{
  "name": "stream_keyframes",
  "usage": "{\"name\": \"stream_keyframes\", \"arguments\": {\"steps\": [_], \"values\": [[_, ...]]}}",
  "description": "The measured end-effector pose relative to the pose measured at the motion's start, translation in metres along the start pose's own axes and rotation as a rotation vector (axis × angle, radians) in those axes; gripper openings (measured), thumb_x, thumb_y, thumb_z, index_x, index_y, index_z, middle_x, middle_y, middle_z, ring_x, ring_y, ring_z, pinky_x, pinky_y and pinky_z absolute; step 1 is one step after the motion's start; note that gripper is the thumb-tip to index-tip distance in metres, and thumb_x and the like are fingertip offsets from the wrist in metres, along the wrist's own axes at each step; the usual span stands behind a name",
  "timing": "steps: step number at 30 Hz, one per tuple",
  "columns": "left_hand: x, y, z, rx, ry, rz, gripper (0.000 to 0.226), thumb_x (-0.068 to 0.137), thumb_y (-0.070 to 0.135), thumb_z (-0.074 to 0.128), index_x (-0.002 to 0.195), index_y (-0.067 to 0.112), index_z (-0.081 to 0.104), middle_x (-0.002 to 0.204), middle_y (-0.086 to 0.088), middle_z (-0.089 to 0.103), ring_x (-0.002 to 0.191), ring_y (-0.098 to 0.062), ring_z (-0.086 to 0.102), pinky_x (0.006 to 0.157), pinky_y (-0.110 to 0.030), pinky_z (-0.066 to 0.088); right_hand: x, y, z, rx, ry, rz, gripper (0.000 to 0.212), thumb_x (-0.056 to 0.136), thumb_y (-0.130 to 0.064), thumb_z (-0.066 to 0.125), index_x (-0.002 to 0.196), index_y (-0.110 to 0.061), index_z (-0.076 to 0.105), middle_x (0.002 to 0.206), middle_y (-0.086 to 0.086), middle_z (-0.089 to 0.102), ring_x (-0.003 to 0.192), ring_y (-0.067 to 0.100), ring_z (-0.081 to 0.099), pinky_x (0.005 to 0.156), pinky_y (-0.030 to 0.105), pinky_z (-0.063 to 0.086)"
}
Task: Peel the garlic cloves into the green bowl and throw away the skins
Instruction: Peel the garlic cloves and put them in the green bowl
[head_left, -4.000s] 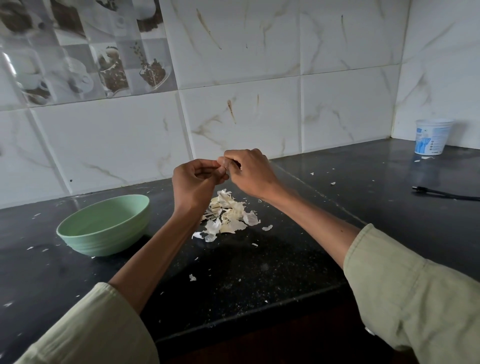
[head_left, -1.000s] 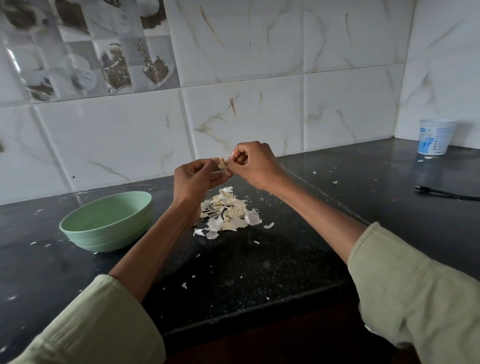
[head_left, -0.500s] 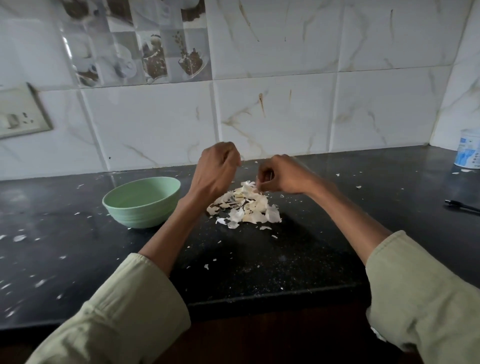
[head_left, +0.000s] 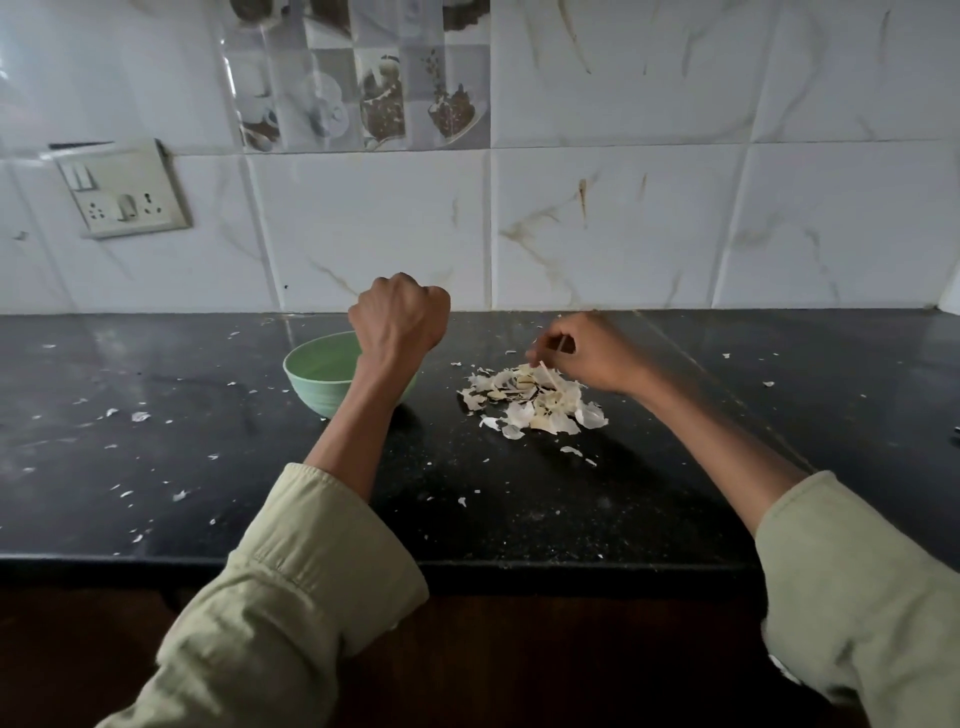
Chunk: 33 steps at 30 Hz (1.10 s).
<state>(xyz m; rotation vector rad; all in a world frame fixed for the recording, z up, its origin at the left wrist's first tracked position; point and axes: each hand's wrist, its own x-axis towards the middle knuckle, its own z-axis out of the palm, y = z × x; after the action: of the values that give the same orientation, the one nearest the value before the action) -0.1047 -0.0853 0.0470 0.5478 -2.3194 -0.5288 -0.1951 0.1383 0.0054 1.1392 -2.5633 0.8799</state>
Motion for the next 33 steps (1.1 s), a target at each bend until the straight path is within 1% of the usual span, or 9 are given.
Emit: {"name": "stream_keyframes", "arguments": {"steps": [4, 9, 14, 18, 22, 24, 26, 30, 33], "values": [[0.000, 0.000, 0.004, 0.003, -0.006, 0.011, 0.024, 0.083, 0.015, 0.047, 0.061, 0.005, 0.044, 0.065, -0.010, 0.047, 0.057, -0.027, 0.040, 0.069, -0.037, 0.032, 0.017, -0.007, 0.001, -0.160, -0.203, 0.003, 0.015, 0.085, -0.032, 0.084, 0.092, -0.020, 0.078, 0.086, -0.011, 0.073, 0.077, 0.004, 0.066, 0.067, 0.023, 0.045], [-0.001, 0.008, 0.014, -0.090, -0.011, 0.152, 0.024, 0.078, 0.014, 0.045, 0.057, 0.008, 0.036, 0.057, -0.011, 0.046, 0.052, -0.028, 0.036, 0.053, -0.033, 0.030, 0.026, -0.010, 0.003, -0.189, -0.300, 0.048, 0.017, 0.085, -0.026, 0.085, 0.100, -0.022, 0.078, 0.087, -0.018, 0.071, 0.070, -0.007, 0.062, 0.060, 0.013, 0.039], [-0.006, 0.021, 0.040, -0.267, -0.265, 0.390, 0.026, 0.081, 0.020, 0.042, 0.062, 0.014, 0.058, 0.078, -0.004, 0.073, 0.068, -0.027, 0.069, 0.066, -0.042, 0.060, 0.019, -0.006, -0.002, -0.246, -0.284, 0.060, 0.007, 0.091, -0.023, 0.079, 0.097, -0.021, 0.077, 0.080, -0.018, 0.065, 0.065, -0.002, 0.057, 0.052, 0.003, 0.038], [0.001, 0.022, 0.065, -0.395, -0.359, 0.354, 0.020, 0.093, 0.020, 0.055, 0.086, 0.020, 0.074, 0.095, 0.011, 0.076, 0.087, -0.014, 0.072, 0.083, -0.041, 0.061, 0.017, -0.002, -0.005, -0.077, -0.221, 0.012, 0.012, 0.093, -0.020, 0.076, 0.095, -0.009, 0.073, 0.084, -0.010, 0.068, 0.069, -0.003, 0.061, 0.062, 0.010, 0.042], [0.004, 0.022, 0.087, -0.515, -0.460, 0.344, 0.016, 0.102, 0.023, 0.062, 0.104, 0.017, 0.076, 0.102, 0.001, 0.076, 0.097, -0.018, 0.071, 0.089, -0.038, 0.058, 0.014, 0.012, -0.024, 0.097, -0.126, 0.082, 0.014, 0.096, -0.019, 0.072, 0.093, -0.005, 0.068, 0.093, 0.012, 0.071, 0.080, 0.016, 0.061, 0.076, 0.029, 0.048], [0.000, 0.024, 0.091, -0.565, -0.490, 0.427, 0.014, 0.101, 0.026, 0.068, 0.107, 0.016, 0.077, 0.098, 0.000, 0.077, 0.094, -0.021, 0.072, 0.082, -0.032, 0.057, 0.011, 0.021, -0.033, 0.232, -0.107, 0.116, 0.011, 0.096, -0.016, 0.071, 0.091, -0.007, 0.065, 0.092, 0.015, 0.070, 0.078, 0.020, 0.059, 0.072, 0.030, 0.050], [-0.004, 0.025, 0.088, -0.641, -0.511, 0.480, 0.017, 0.095, 0.023, 0.077, 0.110, 0.014, 0.078, 0.096, 0.003, 0.079, 0.092, -0.012, 0.075, 0.083, -0.026, 0.060, 0.010, 0.025, -0.038, 0.368, -0.062, 0.138, 0.009, 0.096, -0.013, 0.070, 0.091, -0.008, 0.065, 0.092, 0.012, 0.071, 0.078, 0.016, 0.060, 0.071, 0.028, 0.052], [-0.006, 0.027, 0.081, -0.757, -0.378, 0.453, 0.013, 0.086, 0.010, 0.084, 0.097, 0.006, 0.079, 0.085, 0.000, 0.080, 0.080, -0.008, 0.076, 0.074, -0.020, 0.059, 0.011, 0.022, -0.037, 0.536, -0.060, 0.154, 0.006, 0.098, -0.012, 0.068, 0.095, -0.008, 0.068, 0.089, 0.008, 0.073, 0.078, 0.012, 0.061, 0.072, 0.025, 0.053], [-0.007, 0.024, 0.082, -0.638, -0.327, 0.521, 0.006, 0.088, 0.010, 0.082, 0.089, 0.012, 0.077, 0.077, 0.006, 0.078, 0.074, -0.007, 0.075, 0.072, -0.029, 0.062, 0.010, 0.019, -0.032, 0.538, -0.079, 0.161, 0.010, 0.097, -0.016, 0.072, 0.102, -0.007, 0.069, 0.088, 0.005, 0.076, 0.076, 0.011, 0.063, 0.072, 0.025, 0.054]]}}
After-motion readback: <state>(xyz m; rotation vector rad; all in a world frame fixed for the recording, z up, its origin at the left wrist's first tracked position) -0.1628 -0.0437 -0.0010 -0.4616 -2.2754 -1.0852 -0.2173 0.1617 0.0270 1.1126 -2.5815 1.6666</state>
